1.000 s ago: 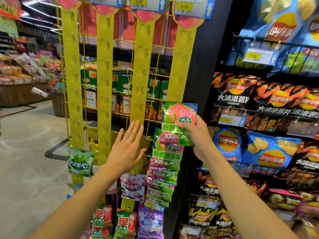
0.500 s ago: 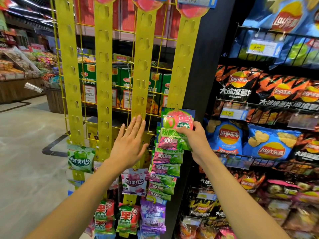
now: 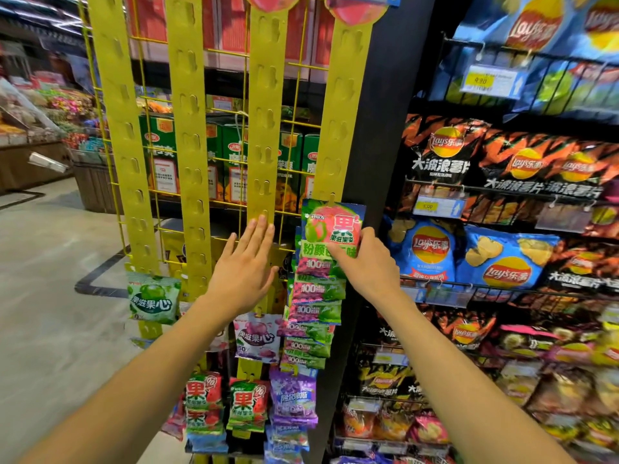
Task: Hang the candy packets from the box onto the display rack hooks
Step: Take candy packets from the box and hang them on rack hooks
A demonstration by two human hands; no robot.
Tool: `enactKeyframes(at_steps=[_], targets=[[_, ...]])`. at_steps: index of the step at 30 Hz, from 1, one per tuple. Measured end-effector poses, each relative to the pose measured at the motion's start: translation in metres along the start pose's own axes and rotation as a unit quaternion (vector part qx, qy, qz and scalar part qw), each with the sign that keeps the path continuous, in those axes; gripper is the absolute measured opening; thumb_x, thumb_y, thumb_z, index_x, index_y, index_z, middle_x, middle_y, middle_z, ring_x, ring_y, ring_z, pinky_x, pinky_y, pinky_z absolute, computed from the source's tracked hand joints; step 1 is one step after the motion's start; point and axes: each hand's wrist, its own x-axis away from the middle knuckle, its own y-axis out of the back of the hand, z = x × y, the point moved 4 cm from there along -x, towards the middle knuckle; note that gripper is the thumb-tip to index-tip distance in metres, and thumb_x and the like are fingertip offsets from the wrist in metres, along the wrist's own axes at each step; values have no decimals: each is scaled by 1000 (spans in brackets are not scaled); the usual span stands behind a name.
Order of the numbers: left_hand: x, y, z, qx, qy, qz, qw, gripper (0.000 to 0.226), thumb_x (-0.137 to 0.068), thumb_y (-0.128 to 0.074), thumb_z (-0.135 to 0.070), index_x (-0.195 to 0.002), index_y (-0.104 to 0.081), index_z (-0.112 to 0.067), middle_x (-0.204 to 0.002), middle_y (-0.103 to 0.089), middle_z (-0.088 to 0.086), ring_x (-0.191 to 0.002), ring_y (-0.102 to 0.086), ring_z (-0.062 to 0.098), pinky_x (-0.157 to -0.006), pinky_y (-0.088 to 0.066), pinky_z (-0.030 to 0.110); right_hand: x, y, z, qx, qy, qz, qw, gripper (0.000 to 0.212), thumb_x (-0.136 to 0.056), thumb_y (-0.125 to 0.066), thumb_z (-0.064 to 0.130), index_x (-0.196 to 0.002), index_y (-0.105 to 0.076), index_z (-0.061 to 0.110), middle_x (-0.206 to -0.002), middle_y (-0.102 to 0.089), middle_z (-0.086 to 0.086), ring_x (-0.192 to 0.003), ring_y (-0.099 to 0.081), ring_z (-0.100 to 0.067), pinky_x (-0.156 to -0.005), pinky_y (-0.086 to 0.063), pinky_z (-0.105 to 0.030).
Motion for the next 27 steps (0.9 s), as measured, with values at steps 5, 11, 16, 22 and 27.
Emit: enactKeyframes(at_steps=[5,11,16,22,27], targets=[[13,4,-2,-24,-12,47,999,77,-106,-23,-56,-160,17,-18,-166,24,5,-155,17,21,-129,-2,47,9,12,-18,70,57,46,995,60,-91,-42,76,-118,-46,23,-112,-60,1,-102,-61,-24,-84,-53,-49],[56,20,-39,-49,-33,53,997,67,-106,-25,-51,-158,-30,-10,-165,-30,10,-153,-28,28,-123,-26,45,33,37,-68,109,115,72,985,40,-101,-52,38,-135,-45,18,-123,-58,-7,-108,-61,-30,-82,-53,-46],[80,34,-136,-70,-118,-5,991,50,-94,-33,-44,-92,-69,-10,-90,-71,11,-89,-68,33,-76,-55,43,70,73,-161,182,98,173,963,65,-102,-47,51,-153,-31,13,-148,-45,-12,-131,-48,-34,-94,-51,-47],[78,20,-305,-19,-145,72,987,78,-102,-17,-60,-153,-44,-7,-158,-44,12,-148,-40,29,-118,-37,46,126,152,-302,235,49,166,956,76,-100,-43,62,-159,-26,16,-168,-17,-12,-153,-22,-31,-120,-31,-44],[63,15,-470,-18,-199,150,968,79,-103,-11,-65,-164,-2,-14,-172,0,6,-159,1,23,-129,-6,45,172,230,-425,266,-19,163,950,82,-97,-30,73,-159,-25,18,-168,-18,-11,-153,-21,-33,-121,-27,-49]])
